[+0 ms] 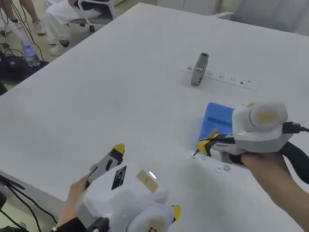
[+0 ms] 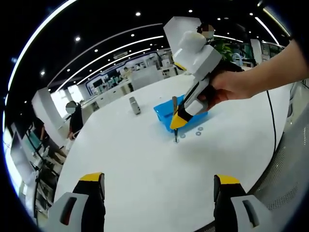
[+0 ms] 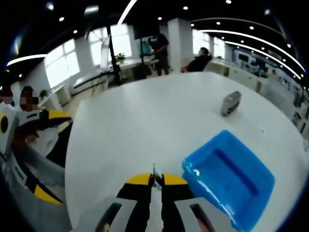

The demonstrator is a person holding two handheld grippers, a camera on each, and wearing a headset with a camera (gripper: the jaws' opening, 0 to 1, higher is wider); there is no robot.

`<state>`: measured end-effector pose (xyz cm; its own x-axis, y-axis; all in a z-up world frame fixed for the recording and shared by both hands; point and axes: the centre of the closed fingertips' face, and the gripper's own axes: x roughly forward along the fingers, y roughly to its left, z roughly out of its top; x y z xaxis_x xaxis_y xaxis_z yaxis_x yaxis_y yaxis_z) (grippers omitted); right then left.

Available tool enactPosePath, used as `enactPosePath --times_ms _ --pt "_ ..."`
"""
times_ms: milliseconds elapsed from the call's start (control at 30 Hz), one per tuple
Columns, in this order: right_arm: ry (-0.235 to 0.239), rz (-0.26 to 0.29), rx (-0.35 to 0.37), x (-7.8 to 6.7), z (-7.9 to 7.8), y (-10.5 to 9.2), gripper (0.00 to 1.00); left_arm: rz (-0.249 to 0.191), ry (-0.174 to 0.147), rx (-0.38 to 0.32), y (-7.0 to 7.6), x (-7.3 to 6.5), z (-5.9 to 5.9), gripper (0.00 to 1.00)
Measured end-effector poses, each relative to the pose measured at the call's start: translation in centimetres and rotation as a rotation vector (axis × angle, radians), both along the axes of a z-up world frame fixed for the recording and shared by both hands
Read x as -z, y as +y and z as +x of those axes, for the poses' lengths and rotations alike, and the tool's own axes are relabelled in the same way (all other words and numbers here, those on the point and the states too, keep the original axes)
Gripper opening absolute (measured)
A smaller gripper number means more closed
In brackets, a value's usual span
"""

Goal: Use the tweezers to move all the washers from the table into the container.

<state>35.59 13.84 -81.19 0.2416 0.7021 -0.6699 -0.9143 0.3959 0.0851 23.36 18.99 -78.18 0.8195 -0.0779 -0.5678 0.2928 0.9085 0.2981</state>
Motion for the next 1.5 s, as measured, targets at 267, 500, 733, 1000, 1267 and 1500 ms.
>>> enactPosePath --times_ms 267,500,733,1000,1267,1500 --pt "-0.014 -0.03 -0.019 0.2 0.2 0.4 0.03 0.001 0.002 -0.005 0.1 0.0 0.0 0.96" --pt "-0.013 -0.036 -0.026 0.5 0.3 0.3 0.03 0.004 0.006 -0.002 0.1 0.1 -0.1 0.96" --pt "-0.02 -0.041 -0.013 0.5 0.5 0.5 0.03 0.006 0.005 -0.004 0.1 0.1 0.0 0.96" --pt "-0.034 -0.047 -0.013 0.2 0.6 0.4 0.03 0.007 0.005 -0.009 0.2 0.1 0.0 0.96" --pt "0.0 -0.042 0.001 0.7 0.6 0.3 0.04 0.008 0.007 -0.01 0.3 0.1 0.0 0.96" --pt "-0.04 -0.031 0.006 0.6 0.9 0.3 0.02 0.002 0.006 -0.002 0.1 0.1 0.0 0.96"
